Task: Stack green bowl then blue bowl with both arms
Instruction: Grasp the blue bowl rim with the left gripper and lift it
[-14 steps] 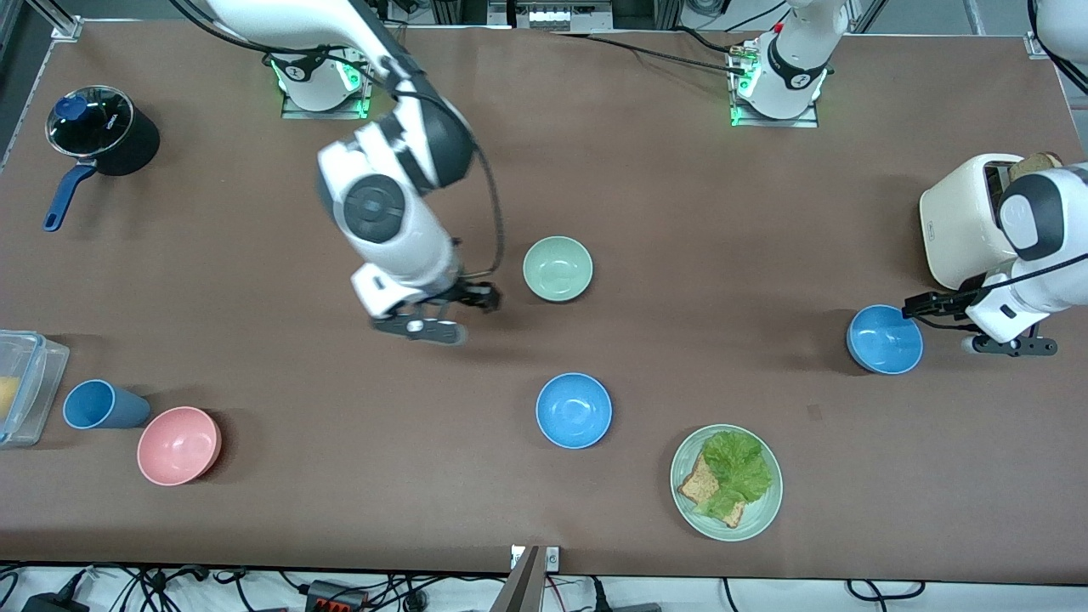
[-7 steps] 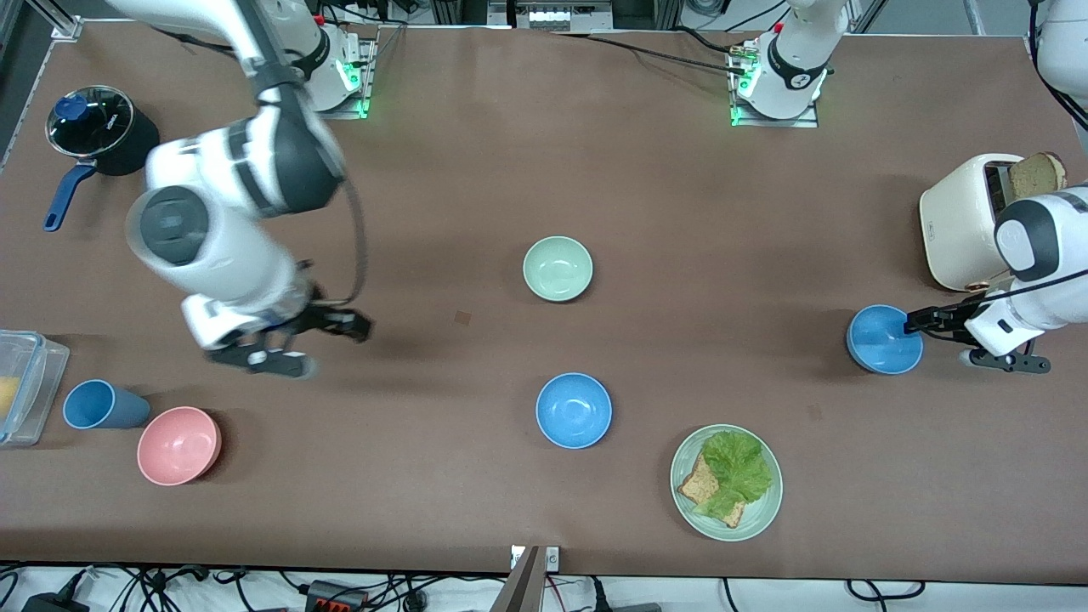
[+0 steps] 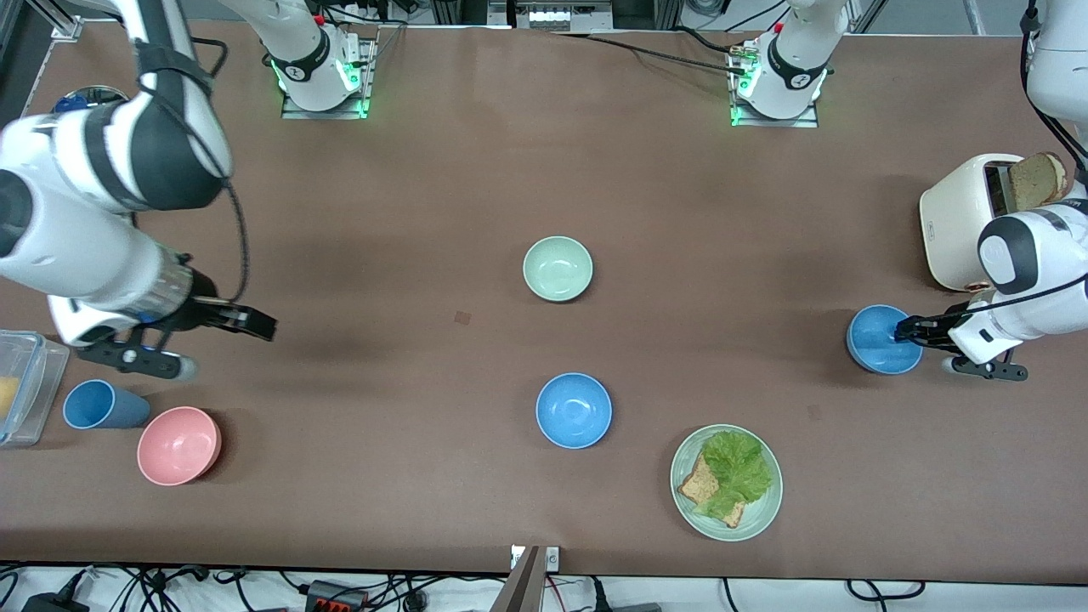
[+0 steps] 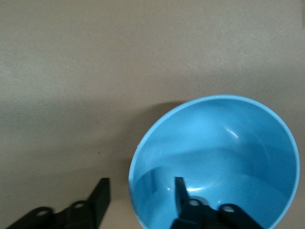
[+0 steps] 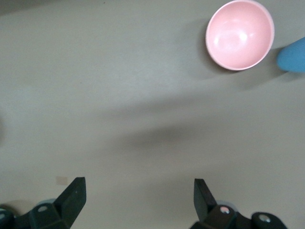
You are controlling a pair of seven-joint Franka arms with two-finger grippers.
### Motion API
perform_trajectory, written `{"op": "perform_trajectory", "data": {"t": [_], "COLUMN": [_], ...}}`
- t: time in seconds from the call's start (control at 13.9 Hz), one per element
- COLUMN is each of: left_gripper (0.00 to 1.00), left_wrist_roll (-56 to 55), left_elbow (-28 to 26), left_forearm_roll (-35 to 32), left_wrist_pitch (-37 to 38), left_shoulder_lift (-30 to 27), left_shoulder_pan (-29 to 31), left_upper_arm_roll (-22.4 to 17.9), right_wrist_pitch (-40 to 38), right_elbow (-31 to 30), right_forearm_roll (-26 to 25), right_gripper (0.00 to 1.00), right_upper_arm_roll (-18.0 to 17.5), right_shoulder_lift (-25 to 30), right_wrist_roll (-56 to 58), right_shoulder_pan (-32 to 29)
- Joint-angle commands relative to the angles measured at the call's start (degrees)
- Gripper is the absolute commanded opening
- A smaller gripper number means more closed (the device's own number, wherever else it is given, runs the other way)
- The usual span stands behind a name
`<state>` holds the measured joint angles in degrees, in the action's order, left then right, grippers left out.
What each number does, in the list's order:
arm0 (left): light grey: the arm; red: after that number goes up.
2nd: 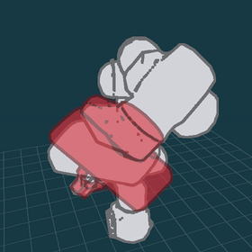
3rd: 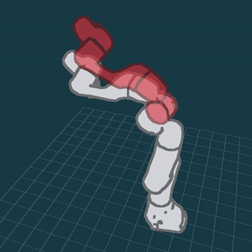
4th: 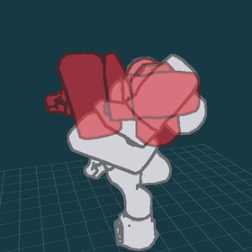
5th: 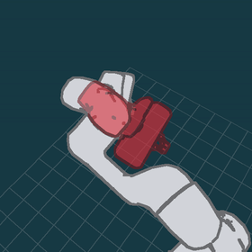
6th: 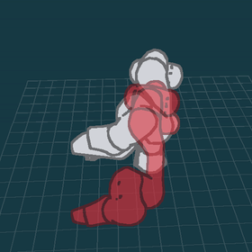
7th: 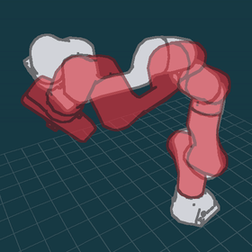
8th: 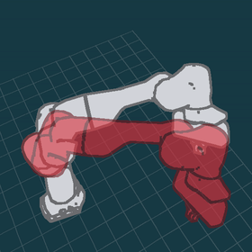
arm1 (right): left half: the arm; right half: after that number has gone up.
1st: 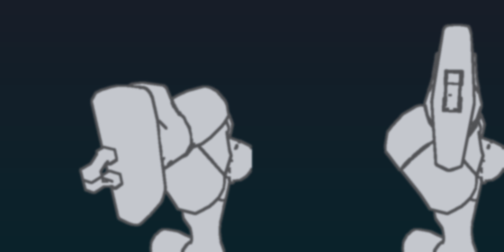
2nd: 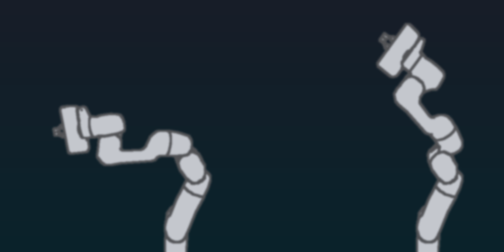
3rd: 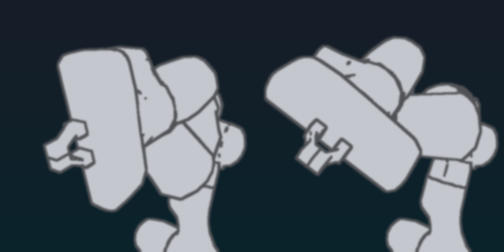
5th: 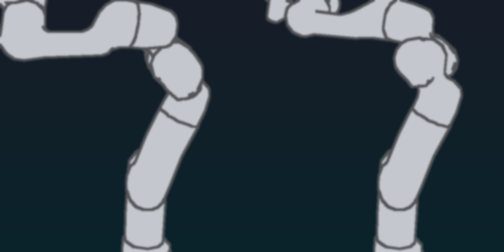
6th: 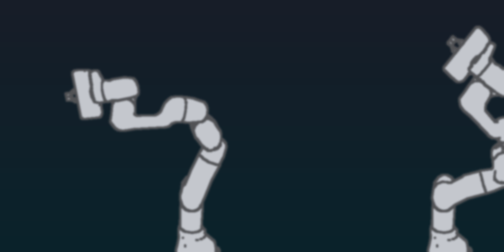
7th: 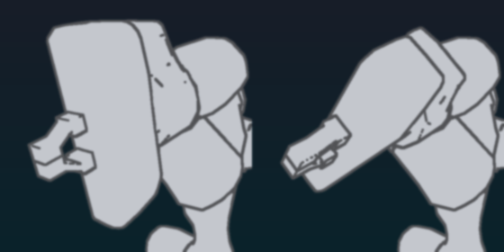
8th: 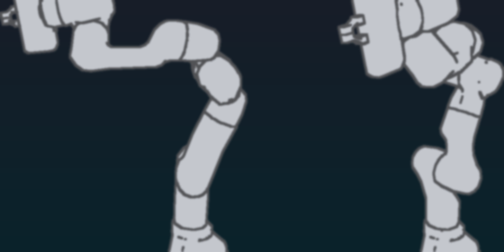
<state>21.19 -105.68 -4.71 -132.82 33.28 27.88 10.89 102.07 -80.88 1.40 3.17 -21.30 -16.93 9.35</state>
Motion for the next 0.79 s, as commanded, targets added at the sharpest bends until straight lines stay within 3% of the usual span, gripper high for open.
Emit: {"op": "perform_trajectory", "data": {"t": [0.0,0.22,0.43,0.72], "left_gripper": [0.35,0.01,0.0,0.0], "left_wrist_roll": [0.78,0.08,0.52,0.08], "left_elbow": [1.09,1.0,1.0,1.62], "left_forearm_roll": [-1.45,-1.36,-1.36,-0.13], "left_wrist_pitch": [0.19,0.72,2.91,12.56], "left_shoulder_lift": [0.82,0.83,0.3,-3.47], "left_shoulder_pan": [0.51,0.33,0.33,0.51], "left_upper_arm_roll": [0.45,0.71,1.41,4.13], "right_wrist_pitch": [-5.54,-7.41,-10.12,-11.28], "right_elbow": [2.82,3.62,3.88,3.97], "right_forearm_roll": [0.36,0.27,-0.08,-0.43], "right_gripper": [1.0,1.0,1.0,1.0], "right_upper_arm_roll": [-1.06,-1.06,-0.79,-1.67], "right_shoulder_lift": [2.31,4.42,5.21,7.23], "right_wrist_roll": [8.9,15.94,17.54,20.18], "right_shoulder_pan": [-5.56,-9.87,-11.72,-13.31]}}
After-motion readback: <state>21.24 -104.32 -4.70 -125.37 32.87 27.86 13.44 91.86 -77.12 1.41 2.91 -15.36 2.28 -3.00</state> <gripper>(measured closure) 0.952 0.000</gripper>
